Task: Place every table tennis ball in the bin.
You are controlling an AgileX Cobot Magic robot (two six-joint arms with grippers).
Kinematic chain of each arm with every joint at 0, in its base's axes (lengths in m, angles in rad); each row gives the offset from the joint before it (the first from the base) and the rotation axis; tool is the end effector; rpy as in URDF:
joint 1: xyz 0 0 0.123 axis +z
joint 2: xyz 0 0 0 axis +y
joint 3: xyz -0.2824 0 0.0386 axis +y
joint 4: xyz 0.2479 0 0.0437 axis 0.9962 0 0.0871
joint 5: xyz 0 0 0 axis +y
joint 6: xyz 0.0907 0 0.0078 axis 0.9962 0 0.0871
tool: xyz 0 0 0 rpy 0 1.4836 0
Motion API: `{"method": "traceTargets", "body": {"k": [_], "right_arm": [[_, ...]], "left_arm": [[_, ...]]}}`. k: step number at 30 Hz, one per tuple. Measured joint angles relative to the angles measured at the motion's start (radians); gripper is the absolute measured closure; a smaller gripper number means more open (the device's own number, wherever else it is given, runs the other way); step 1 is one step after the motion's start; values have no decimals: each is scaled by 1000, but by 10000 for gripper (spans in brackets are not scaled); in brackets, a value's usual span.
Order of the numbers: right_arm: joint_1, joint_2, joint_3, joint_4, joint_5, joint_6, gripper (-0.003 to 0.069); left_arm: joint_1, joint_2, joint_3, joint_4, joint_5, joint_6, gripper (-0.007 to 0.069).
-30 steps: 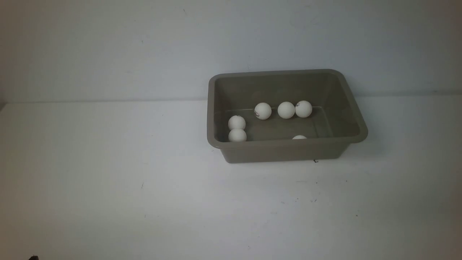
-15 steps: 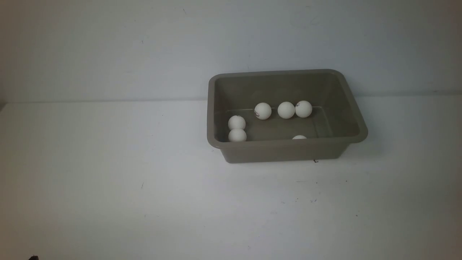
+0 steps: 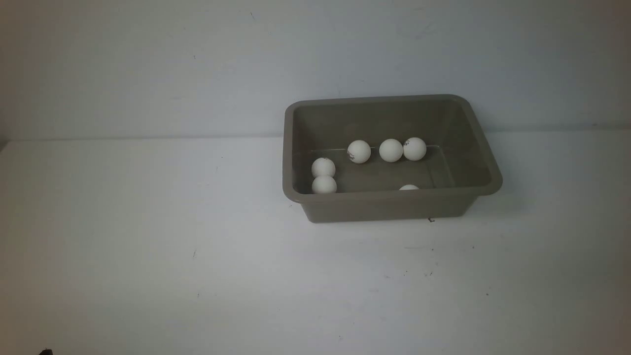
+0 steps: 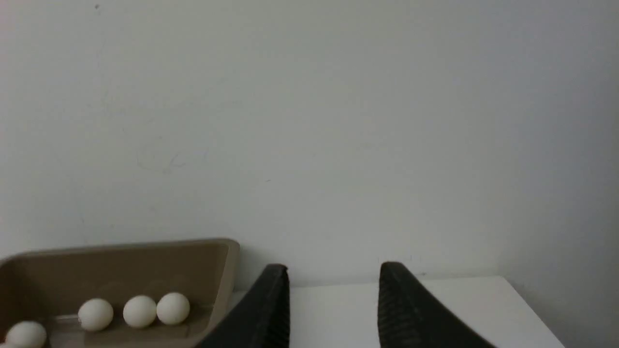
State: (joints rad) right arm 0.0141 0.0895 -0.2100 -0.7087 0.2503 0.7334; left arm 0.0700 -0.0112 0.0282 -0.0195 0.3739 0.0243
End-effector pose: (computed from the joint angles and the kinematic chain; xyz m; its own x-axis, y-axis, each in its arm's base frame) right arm 0.0531 -0.0140 0.2612 0.0219 0.0401 -0.9990 0.1465 0.9883 0.0429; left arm 0.0525 0.0030 0.1706 -0.2986 -0.0148 -0.9542 -0.0613 0.9981 0.0037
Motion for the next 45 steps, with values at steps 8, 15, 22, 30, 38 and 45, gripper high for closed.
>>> {"method": "traceTargets", "body": {"k": [8, 15, 22, 30, 38, 45], "right_arm": [[0, 0, 0, 348, 25, -388, 416], [0, 0, 2, 380, 87, -405, 416], [0, 0, 123, 541, 105, -531, 416], [0, 0, 188, 741, 116, -827, 416], [0, 0, 225, 802, 138, -905, 416], [0, -2, 236, 820, 104, -906, 416]], "left_arm": [[0, 0, 0, 0, 0, 0, 80], [0, 0, 0, 0, 0, 0, 80], [0, 0, 0, 0, 0, 0, 80], [0, 0, 0, 0, 0, 0, 80], [0, 0, 0, 0, 0, 0, 80], [0, 0, 0, 0, 1, 0, 80]]}}
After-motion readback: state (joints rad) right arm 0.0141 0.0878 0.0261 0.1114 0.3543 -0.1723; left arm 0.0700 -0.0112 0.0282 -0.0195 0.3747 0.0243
